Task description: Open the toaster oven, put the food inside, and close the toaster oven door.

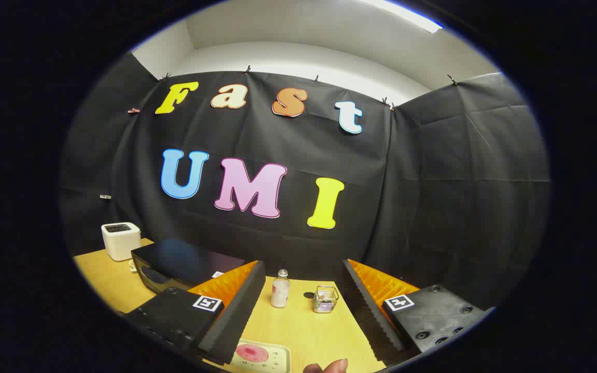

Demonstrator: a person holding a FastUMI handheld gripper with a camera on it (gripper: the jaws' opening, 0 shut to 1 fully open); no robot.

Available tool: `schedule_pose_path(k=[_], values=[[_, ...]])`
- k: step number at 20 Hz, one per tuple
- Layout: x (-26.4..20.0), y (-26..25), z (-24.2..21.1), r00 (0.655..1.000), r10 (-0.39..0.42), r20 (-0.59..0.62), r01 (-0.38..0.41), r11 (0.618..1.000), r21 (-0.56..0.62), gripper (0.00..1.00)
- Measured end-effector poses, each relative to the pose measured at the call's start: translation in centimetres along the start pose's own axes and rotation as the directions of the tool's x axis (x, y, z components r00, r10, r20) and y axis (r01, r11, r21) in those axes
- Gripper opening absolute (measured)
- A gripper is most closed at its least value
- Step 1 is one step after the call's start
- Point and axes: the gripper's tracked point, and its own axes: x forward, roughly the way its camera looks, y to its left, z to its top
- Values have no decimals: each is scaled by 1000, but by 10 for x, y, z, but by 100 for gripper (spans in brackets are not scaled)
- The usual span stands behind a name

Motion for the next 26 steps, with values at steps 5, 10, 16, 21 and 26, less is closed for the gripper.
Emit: schedule_pose_path(k=[5,10,16,21,26], values=[[2,0,-1,1000,-5,7,5,1000,-9,98],[3,-1,-2,1000,-1,7,1,1000,-19,98],[3,0,-3,1000,4,5,-4,1000,-19,98],[4,0,-2,1000,12,11,-12,1000,-26,98],[4,11,2,1000,29,10,-28,999,-21,98]])
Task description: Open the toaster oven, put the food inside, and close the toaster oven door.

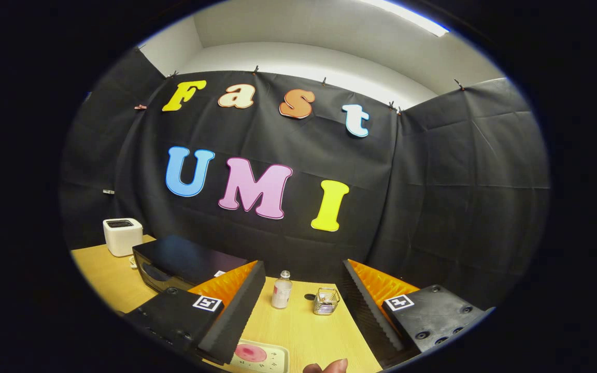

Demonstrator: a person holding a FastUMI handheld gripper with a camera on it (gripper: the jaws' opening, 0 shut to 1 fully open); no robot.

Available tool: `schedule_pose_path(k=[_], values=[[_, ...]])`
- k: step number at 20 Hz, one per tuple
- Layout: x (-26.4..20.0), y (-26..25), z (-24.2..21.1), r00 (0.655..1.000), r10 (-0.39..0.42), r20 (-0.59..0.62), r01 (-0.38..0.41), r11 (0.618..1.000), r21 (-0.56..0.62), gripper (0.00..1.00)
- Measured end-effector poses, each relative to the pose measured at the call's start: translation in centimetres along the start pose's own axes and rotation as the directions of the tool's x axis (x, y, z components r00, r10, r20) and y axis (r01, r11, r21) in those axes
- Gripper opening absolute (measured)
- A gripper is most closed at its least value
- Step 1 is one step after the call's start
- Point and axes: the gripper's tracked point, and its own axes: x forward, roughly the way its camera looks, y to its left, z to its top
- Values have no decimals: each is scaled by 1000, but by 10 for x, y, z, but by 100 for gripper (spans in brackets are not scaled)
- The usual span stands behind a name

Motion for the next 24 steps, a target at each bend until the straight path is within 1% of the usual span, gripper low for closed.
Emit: schedule_pose_path(k=[2,8,15,20,24], values=[[0,11,2,1000,12,-4,-12,1000,6,98],[5,73,9,999,44,-1,-44,999,18,98],[12,158,10,998,68,-9,-67,997,48,98],[27,223,1,995,93,-37,-90,993,80,98],[46,267,-15,991,102,-82,-92,989,119,98]])
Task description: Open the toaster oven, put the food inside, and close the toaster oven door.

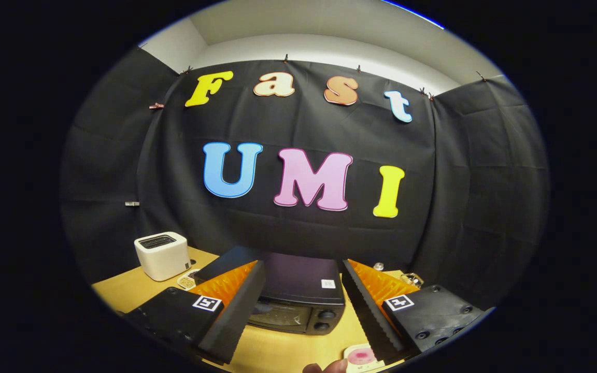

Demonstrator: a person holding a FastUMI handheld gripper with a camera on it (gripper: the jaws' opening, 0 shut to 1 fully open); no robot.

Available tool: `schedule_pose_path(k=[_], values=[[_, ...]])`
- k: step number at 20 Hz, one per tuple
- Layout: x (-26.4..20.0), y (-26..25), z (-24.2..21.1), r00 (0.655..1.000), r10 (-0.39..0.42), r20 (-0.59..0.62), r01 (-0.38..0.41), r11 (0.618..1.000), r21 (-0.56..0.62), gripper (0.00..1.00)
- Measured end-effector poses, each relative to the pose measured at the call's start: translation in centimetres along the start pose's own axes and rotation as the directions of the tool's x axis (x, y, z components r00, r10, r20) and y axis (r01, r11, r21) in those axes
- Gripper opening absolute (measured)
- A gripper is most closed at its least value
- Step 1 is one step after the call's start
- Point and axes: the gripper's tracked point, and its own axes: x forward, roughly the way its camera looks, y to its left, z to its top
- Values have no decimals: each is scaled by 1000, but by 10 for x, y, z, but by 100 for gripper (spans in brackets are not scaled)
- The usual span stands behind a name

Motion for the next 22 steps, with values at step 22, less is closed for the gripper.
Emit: schedule_pose_path(k=[22], values=[[100,84,-152,933,-57,-354,96,991,93,100]])
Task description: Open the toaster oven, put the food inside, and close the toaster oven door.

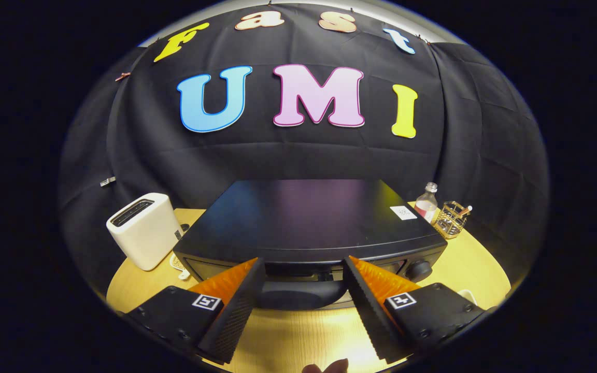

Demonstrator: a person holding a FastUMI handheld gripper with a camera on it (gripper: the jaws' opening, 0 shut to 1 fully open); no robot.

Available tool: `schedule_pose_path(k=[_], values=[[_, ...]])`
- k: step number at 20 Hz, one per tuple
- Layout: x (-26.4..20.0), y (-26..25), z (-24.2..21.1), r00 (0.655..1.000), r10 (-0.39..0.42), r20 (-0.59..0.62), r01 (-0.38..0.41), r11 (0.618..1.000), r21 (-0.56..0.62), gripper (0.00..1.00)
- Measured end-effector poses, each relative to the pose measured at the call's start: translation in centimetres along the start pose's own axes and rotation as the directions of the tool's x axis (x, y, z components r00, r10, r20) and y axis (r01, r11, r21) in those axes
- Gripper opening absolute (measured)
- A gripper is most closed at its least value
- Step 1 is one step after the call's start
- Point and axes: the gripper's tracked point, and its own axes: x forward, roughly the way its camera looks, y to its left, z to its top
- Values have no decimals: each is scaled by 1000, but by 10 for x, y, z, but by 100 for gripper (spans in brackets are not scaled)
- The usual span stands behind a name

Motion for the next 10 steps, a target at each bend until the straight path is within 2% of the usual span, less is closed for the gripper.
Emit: schedule_pose_path(k=[4,7,10], values=[[-12,-2,-8,1000,0,4,0,1000,2,100],[-30,-2,-29,998,7,-55,-7,1000,1,100],[-50,-3,-47,998,10,-64,-10,1000,-8,100]])
